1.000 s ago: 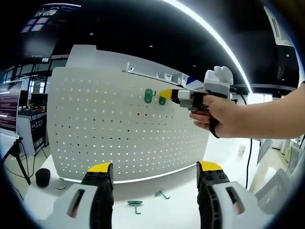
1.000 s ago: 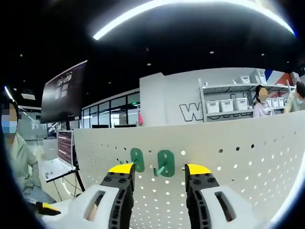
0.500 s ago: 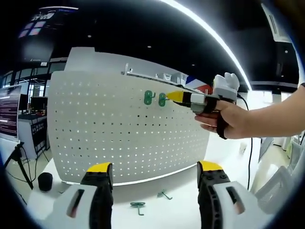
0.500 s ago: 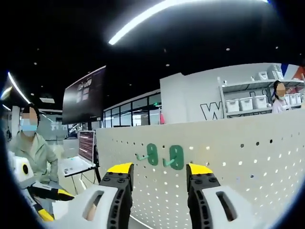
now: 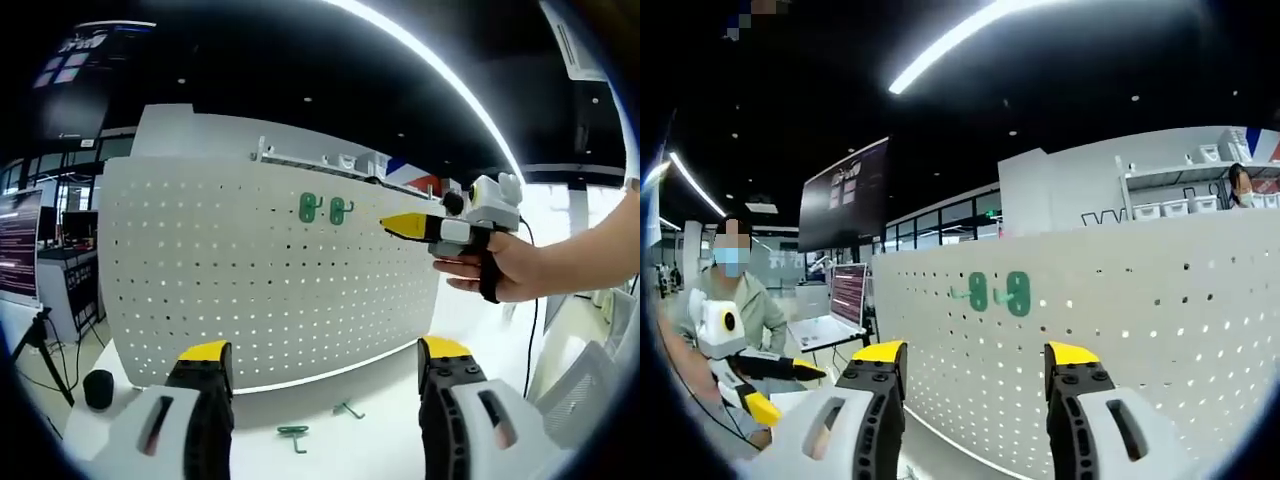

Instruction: Insert the hook assembly into the mounting plate slot until the hook locks in place.

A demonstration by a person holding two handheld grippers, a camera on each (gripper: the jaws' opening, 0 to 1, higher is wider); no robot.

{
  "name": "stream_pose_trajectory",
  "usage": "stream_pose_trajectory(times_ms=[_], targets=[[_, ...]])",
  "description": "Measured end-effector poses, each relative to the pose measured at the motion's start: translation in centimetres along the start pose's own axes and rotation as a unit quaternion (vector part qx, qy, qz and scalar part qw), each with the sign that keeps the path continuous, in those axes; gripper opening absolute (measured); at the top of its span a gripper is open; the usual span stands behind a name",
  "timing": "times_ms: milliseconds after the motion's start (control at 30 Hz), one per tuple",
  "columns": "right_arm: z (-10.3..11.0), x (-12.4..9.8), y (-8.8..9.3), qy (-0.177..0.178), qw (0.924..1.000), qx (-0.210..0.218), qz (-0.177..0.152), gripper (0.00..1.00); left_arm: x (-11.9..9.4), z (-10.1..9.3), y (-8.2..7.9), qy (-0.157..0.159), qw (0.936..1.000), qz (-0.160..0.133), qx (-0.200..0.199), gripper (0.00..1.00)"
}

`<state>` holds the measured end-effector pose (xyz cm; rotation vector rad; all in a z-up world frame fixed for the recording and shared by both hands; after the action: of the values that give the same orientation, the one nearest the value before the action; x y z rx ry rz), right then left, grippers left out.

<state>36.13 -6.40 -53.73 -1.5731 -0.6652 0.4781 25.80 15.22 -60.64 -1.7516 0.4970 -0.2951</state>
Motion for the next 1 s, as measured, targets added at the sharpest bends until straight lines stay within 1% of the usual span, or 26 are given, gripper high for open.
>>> stream_pose_trajectory(times_ms=[167, 300, 433, 600, 700, 1000], targets=[[-0.1, -1.1, 0.7, 0.003, 1.0, 0.002, 0.006, 0.55, 0.1, -0.2, 0.0, 0.006, 1.0, 0.002, 0.004, 0.78], [-0.2, -2.0, 0.8, 0.004, 1.0, 0.0, 0.006, 0.56, 0.0, -0.1, 0.0, 0.007, 1.0, 0.002, 0.004, 0.78], [0.0, -3.8, 1.0, 0.007, 1.0, 0.002, 0.002, 0.58, -0.1, 0.1, 0.2, 0.008, 0.9999, 0.006, 0.004, 0.78], [0.2, -6.0, 1.9, 0.015, 0.9998, 0.009, 0.006, 0.61, -0.3, 0.0, 0.3, 0.013, 0.9999, 0.004, 0.002, 0.79], [0.2, -6.6, 2.3, 0.022, 0.9996, 0.014, 0.008, 0.61, -0.3, -0.1, 0.3, 0.016, 0.9999, 0.003, 0.003, 0.78], [0.6, -8.0, 3.0, 0.024, 0.9995, 0.015, 0.016, 0.61, -0.5, 0.1, 0.2, 0.019, 0.9998, 0.002, 0.002, 0.79]])
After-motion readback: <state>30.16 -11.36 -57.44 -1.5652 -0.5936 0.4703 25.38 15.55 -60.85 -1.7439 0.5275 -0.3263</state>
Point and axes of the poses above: the point that each gripper's makers call its tool centre point, and the gripper's own axes: x roughly forward along the fingers, z roughly to its left, y roughly out of its underside, the point moved 6 cm from there along -x, roughly backward along the fingers, and after that the axes turned 9 degrees about -x, right-handed, at the moved point
